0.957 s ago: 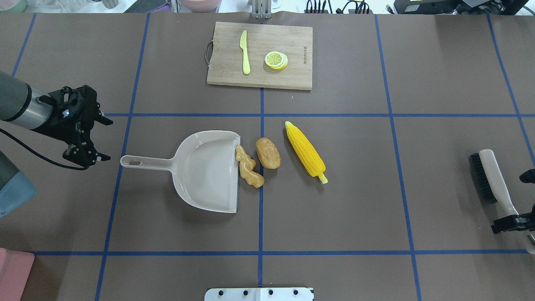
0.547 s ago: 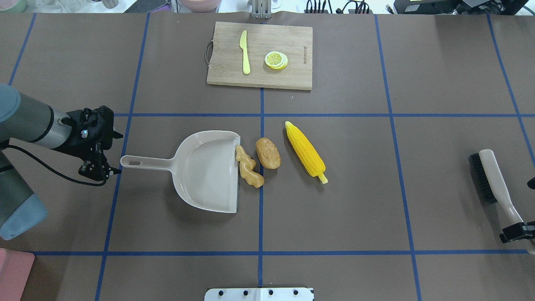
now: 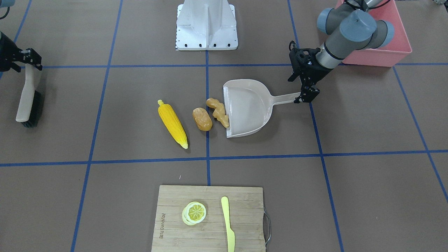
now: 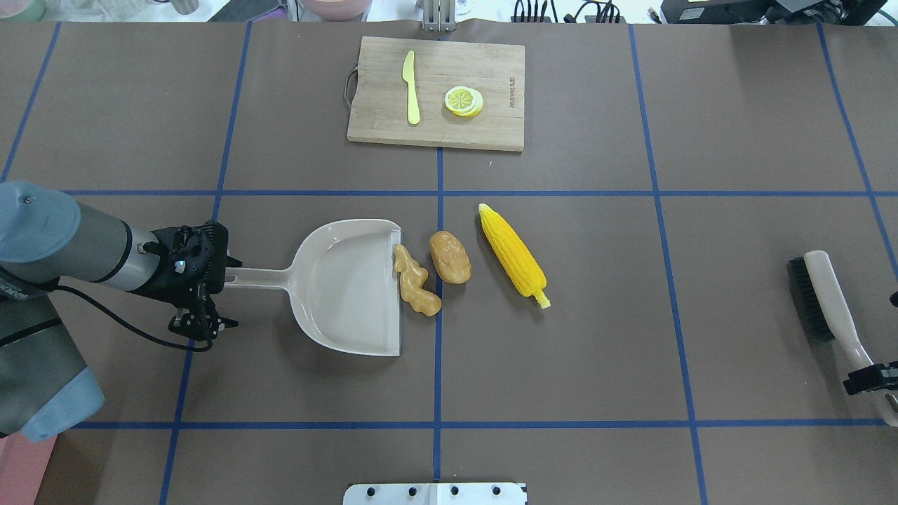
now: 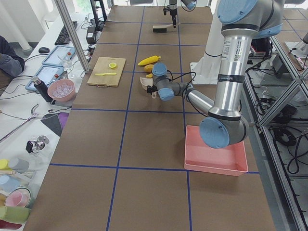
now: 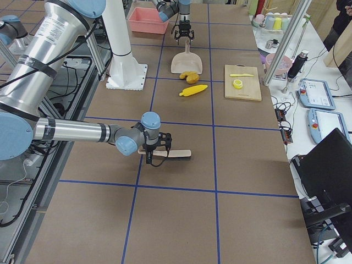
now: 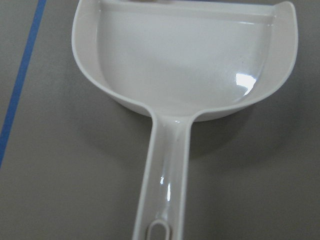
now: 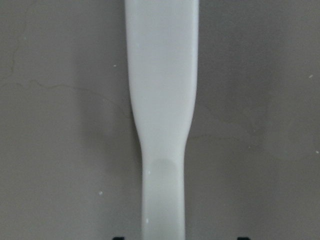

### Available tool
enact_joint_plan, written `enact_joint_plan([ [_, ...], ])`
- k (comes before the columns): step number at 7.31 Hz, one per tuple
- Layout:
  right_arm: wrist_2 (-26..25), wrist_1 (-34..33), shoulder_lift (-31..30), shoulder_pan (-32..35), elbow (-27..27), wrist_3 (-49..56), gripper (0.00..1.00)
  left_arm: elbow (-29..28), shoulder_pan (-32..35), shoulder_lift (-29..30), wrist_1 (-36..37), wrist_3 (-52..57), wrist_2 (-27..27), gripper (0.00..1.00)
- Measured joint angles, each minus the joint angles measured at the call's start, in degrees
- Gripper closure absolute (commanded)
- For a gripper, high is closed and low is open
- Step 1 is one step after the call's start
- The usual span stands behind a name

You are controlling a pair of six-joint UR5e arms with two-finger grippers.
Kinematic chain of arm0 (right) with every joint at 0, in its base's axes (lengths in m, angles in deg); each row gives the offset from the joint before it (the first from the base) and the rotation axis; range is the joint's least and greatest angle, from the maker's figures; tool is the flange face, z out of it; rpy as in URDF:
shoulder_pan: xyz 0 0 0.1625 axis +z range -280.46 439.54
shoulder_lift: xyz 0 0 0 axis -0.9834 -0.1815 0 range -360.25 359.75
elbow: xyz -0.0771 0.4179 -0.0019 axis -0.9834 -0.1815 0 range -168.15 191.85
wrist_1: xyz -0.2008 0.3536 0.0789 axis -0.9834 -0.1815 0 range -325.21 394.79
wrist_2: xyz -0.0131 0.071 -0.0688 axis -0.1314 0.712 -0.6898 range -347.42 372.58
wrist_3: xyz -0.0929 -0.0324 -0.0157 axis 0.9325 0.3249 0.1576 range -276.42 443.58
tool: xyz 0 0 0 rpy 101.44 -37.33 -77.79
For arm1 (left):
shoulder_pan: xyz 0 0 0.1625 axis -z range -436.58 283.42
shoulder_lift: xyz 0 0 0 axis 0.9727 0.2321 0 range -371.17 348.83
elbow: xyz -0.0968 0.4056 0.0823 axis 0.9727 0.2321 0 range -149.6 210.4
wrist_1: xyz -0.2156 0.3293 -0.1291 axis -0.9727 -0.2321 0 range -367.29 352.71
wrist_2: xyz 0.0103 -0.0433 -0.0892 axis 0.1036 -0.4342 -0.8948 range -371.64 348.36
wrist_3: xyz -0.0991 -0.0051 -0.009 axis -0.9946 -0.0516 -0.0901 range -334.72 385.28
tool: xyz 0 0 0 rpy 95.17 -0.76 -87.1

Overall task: Sweep and dump trash into bin
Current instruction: 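Reach the left gripper to the white dustpan handle and grasp it, then grasp the white brush handle with the right gripper and lift it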

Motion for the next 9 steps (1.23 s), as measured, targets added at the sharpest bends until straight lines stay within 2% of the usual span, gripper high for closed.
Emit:
enact_joint_plan([
  [1,-0.14,-0.10,0.48,0.44,-0.05,0.29,0.29,-0.17,-0.35,0.13,-0.23,0.01,0.44,0.03],
  [2,-0.24,-0.18,1.02,0.73,-0.12,0.41,0.36,-0.52,-0.45,0.25,-0.35,0.08,0.76,0.03],
  [3,-0.39,-0.24,1.56,0.86,-0.30,0.45,0.50,-1.27,-0.45,0.87,-0.40,0.01,0.94,0.03],
  [4,-0.62,-0.38,2.04,0.74,-0.58,0.48,0.56,-2.14,-0.45,1.94,-0.35,-0.57,1.36,0.03],
  [5,-1.09,-0.57,2.29,0.29,-0.85,0.52,0.71,-2.63,-0.45,2.83,-0.27,-1.43,2.13,0.03],
  [6,-1.55,-0.62,2.41,-0.23,-1.04,0.54,1.00,-2.91,-0.44,3.27,-0.27,-1.93,2.62,0.03],
  [9,0.48,-0.60,2.40,1.47,-0.76,0.56,1.00,-4.54,-0.45,3.59,-0.47,-3.23,2.96,0.03],
])
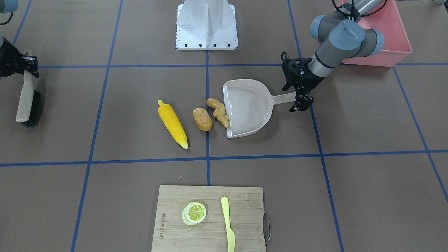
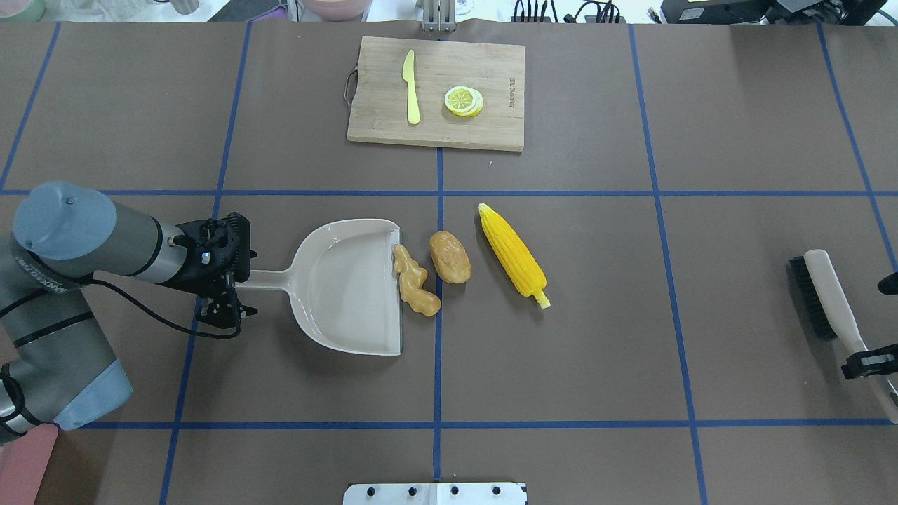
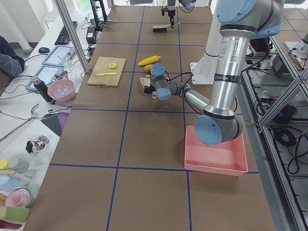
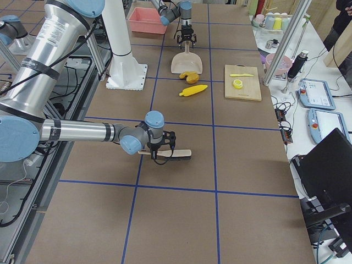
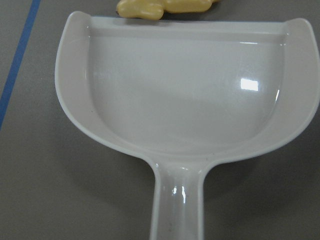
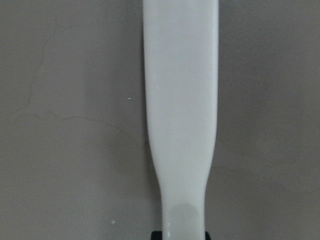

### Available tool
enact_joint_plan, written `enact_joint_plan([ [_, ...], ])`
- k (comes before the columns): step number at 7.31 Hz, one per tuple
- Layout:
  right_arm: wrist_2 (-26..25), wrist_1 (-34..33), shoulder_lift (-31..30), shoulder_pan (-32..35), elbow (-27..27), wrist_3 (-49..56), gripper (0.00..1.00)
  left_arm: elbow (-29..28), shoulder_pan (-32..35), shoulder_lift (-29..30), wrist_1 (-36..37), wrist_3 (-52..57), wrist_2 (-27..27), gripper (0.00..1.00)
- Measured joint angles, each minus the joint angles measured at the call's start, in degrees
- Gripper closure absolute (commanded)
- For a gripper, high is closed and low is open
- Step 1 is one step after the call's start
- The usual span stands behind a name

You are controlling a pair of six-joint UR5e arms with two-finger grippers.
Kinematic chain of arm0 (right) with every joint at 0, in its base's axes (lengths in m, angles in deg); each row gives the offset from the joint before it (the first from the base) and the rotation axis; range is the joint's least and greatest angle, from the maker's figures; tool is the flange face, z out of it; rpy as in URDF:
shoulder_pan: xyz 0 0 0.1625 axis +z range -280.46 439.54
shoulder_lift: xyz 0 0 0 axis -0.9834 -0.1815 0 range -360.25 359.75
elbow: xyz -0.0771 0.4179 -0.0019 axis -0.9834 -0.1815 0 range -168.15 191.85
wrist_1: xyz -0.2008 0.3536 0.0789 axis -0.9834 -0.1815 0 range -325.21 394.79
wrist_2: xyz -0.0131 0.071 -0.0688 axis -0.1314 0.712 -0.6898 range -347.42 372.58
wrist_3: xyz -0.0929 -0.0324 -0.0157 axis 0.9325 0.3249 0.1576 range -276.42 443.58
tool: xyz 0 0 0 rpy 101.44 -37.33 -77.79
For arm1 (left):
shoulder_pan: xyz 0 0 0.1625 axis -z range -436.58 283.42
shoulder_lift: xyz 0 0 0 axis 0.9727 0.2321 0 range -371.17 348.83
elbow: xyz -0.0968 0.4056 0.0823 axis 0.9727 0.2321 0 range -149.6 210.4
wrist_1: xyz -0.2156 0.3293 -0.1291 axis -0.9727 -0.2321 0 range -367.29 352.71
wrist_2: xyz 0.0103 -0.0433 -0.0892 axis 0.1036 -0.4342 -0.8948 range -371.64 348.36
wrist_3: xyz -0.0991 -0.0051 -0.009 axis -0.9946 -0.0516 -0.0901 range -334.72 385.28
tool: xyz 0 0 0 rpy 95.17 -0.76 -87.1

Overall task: Sweep and dump trash into bin
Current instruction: 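Grasp the white brush handle with the right gripper and lift it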

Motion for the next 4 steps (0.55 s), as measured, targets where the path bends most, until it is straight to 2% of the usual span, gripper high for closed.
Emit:
enact_joint_plan([
  [2,2.05,-2.41,0.16,2.78,2.92,0.00,1.00,-0.07,-0.10,0.12,-0.13,-1.35,0.02,0.03],
  [4,2.18,-12.47,3.38,5.12,9.62,2.44,1.00,-0.04,-0.25,0.15,-0.38,-2.17,0.33,0.03],
])
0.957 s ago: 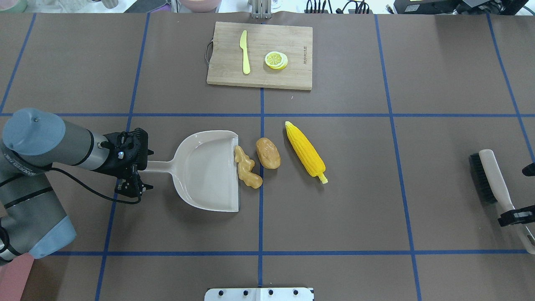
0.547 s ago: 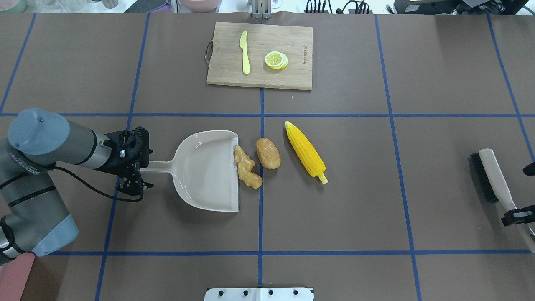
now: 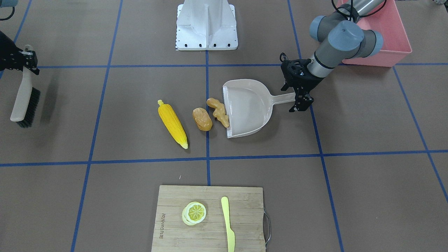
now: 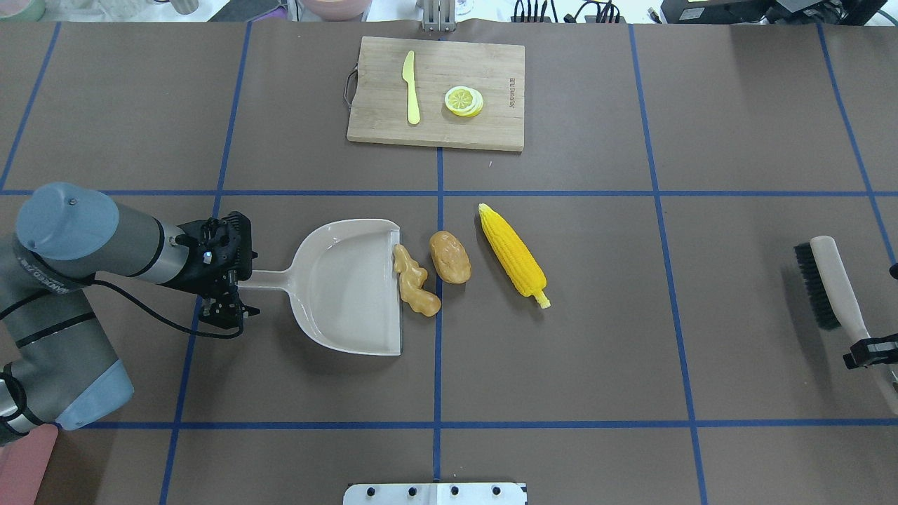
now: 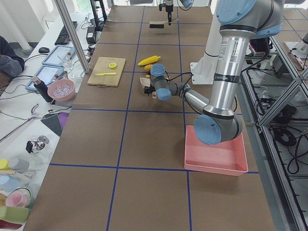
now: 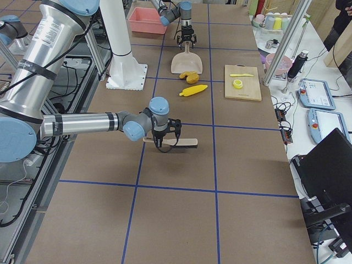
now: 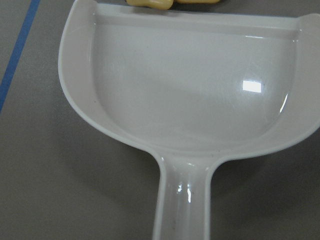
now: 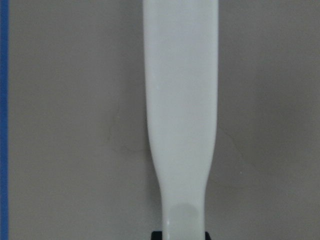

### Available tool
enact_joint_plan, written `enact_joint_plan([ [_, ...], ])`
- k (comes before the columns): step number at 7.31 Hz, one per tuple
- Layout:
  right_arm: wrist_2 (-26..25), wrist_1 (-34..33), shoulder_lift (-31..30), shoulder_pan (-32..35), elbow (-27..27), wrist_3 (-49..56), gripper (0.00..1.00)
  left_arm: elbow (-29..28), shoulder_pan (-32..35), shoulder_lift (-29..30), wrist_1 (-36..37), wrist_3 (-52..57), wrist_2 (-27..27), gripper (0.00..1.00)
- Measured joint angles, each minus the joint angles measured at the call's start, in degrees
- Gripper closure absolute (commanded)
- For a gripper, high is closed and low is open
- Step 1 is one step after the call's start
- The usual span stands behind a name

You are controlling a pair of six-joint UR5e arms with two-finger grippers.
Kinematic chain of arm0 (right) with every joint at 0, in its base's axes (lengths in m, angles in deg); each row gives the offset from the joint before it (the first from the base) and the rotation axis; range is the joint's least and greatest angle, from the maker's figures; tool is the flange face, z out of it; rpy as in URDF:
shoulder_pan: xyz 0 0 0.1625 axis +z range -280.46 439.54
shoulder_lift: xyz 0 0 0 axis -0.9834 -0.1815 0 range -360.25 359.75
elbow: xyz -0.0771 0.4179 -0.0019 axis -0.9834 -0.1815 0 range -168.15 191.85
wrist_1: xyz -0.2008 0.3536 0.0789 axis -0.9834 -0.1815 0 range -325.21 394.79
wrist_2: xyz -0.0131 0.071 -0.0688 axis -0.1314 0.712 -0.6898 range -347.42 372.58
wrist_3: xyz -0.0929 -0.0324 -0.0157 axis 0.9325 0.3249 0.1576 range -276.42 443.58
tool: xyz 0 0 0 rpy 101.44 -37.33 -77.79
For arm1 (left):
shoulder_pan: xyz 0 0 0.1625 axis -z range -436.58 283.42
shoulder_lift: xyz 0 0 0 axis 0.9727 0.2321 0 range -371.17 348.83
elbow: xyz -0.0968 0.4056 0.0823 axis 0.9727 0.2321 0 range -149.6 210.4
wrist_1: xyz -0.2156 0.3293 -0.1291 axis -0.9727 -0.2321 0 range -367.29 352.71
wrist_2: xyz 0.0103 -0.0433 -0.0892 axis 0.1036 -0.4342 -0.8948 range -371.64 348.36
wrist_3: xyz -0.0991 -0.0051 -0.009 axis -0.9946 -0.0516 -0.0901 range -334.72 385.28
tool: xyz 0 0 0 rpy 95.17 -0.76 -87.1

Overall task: Sweep and dump trash into bin
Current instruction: 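Grasp the white brush handle with the right gripper and lift it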

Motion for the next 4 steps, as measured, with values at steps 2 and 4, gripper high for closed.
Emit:
enact_joint_plan([
  [2,-0.41,-12.71,8.67,2.18,3.27,8.23,1.00,-0.12,-0.17,0.01,-0.21,-0.20,0.17,0.04],
  [4,-1.32,-24.49,18.74,0.96,4.02,13.23,1.00,-0.24,-0.38,0.18,-0.24,-0.28,0.39,0.05],
])
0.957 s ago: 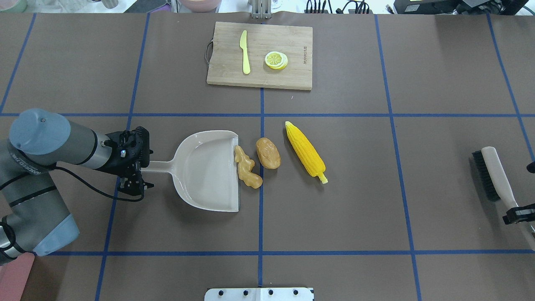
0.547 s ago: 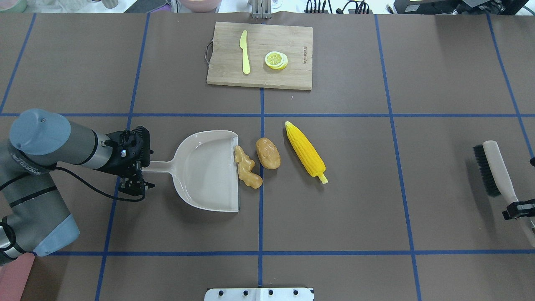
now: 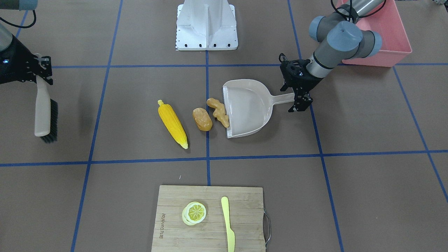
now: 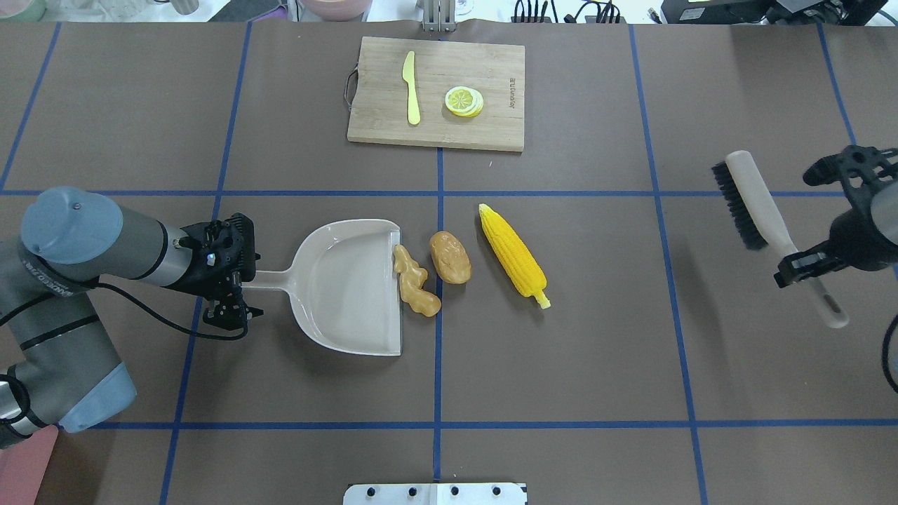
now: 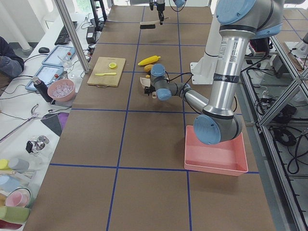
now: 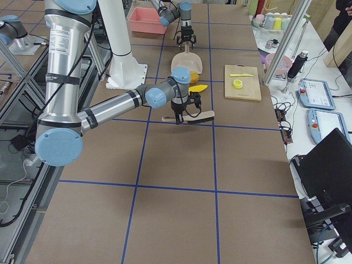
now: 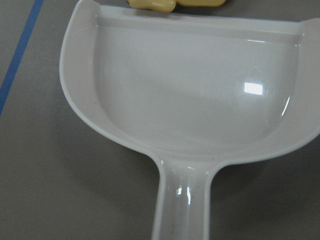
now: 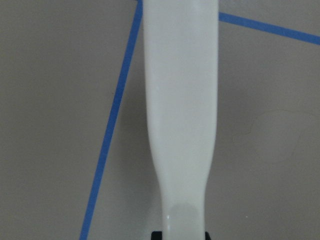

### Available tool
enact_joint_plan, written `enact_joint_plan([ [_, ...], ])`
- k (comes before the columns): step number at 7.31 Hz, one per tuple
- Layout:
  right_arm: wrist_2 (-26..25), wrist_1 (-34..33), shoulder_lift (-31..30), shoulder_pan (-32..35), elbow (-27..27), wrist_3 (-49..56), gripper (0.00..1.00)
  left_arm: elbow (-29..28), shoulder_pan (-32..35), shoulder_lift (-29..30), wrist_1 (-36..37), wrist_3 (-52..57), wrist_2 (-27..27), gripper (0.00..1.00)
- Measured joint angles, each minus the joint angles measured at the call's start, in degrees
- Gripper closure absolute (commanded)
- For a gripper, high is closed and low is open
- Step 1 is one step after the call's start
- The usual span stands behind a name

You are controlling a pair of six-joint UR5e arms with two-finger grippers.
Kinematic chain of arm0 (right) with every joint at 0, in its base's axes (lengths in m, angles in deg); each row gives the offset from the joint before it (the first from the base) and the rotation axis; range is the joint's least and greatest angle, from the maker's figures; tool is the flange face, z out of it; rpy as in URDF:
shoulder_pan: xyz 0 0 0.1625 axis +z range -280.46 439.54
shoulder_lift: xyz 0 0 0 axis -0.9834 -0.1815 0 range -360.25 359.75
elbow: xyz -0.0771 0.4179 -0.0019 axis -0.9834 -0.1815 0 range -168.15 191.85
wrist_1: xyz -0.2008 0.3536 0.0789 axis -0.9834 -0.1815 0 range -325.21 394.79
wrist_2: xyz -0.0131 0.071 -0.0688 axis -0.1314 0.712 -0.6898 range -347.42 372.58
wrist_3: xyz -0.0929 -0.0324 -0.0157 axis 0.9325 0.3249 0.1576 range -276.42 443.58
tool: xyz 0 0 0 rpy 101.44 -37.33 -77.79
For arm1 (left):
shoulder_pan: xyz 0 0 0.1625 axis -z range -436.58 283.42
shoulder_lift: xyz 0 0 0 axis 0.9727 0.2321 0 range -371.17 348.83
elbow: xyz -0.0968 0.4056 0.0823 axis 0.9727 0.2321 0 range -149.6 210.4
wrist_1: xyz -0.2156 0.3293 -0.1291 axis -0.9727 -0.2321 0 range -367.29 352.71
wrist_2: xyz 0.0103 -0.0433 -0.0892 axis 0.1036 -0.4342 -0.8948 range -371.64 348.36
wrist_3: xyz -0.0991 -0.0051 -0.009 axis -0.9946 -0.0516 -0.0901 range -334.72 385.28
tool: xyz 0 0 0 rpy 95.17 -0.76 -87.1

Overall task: Sweep and dump trash into bin
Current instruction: 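Grasp the white brush handle with the right gripper and lift it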

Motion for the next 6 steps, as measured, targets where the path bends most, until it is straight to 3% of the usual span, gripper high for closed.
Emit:
enact_joint_plan([
  [3,-4.48,-15.98,14.63,-6.52,0.13,-1.33,1.00,0.12,-0.17,0.08,-0.01,0.08,0.27,0.07],
  [6,-9.42,-19.11,20.35,-14.27,-2.21,-12.93,1.00,0.35,-0.27,-0.11,0.13,0.37,0.80,0.22],
])
